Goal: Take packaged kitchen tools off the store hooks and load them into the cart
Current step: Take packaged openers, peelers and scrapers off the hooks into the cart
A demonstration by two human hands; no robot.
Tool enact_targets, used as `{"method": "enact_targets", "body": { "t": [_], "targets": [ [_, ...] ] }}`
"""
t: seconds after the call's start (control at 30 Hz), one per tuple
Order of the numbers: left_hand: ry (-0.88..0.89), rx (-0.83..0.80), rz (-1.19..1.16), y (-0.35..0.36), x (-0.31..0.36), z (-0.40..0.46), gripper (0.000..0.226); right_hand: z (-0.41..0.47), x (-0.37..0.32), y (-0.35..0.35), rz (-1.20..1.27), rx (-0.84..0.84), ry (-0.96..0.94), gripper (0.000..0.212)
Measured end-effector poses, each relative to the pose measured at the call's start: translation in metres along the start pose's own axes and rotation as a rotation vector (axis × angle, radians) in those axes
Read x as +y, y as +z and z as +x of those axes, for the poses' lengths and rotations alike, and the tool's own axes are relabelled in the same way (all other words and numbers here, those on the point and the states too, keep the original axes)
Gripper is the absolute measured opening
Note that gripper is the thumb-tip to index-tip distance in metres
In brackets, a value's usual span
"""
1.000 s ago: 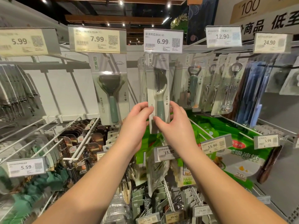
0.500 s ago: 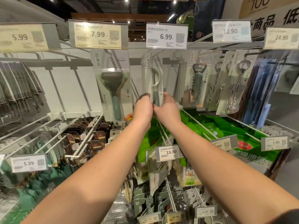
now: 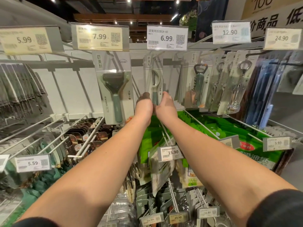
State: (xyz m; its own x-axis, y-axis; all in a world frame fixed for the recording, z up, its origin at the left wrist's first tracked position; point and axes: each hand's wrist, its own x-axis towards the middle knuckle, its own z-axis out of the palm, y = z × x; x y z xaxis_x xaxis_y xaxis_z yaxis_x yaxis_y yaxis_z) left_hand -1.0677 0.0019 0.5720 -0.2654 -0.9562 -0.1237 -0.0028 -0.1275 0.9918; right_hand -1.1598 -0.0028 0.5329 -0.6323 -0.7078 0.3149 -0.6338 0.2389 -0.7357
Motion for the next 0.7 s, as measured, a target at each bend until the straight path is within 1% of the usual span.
{"method": "enact_targets", "body": {
  "t": [0.07,0.13,0.2,0.27,0.33,0.43,0.5,0.57,0.63,0.7],
  "targets": [
    [-0.039,-0.021,0.004,-0.004,0.004,-0.006,0.028,-0.004,-0.003,-0.003,-0.022,-0.023,0.014,0.088],
    [-0.055,-0.040,0.018,-0.008,0.000,-0.008,0.035,-0.011,-0.002,-0.007,-0.048,-0.039,0.017,0.091],
    [0.036,-0.049,0.074,-0.013,-0.011,-0.012,0.040,-0.023,0.002,-0.014,-0.082,-0.029,0.013,0.082],
    [0.168,-0.075,0.144,-0.019,-0.023,-0.024,0.037,-0.043,0.003,-0.028,-0.124,-0.037,0.005,0.071],
    [0.261,-0.101,0.241,-0.025,-0.031,-0.038,0.039,-0.064,0.003,-0.046,-0.169,-0.035,-0.019,0.062],
    [0.383,-0.187,0.318,-0.039,-0.037,-0.061,0.043,-0.097,0.006,-0.071,-0.210,-0.013,-0.061,0.054],
    [0.454,-0.198,0.378,-0.056,-0.044,-0.080,0.039,-0.122,0.008,-0.084,-0.235,-0.016,-0.092,0.050],
    [0.484,-0.202,0.380,-0.078,-0.053,-0.101,0.033,-0.148,0.007,-0.092,-0.266,-0.046,-0.143,0.046],
    [0.474,-0.195,0.393,-0.104,-0.065,-0.127,0.028,-0.175,0.004,-0.092,-0.287,-0.096,-0.205,0.044],
    [0.472,-0.164,0.466,-0.127,-0.077,-0.147,0.025,-0.197,0.000,-0.086,-0.289,-0.135,-0.261,0.043]
  ]
}}
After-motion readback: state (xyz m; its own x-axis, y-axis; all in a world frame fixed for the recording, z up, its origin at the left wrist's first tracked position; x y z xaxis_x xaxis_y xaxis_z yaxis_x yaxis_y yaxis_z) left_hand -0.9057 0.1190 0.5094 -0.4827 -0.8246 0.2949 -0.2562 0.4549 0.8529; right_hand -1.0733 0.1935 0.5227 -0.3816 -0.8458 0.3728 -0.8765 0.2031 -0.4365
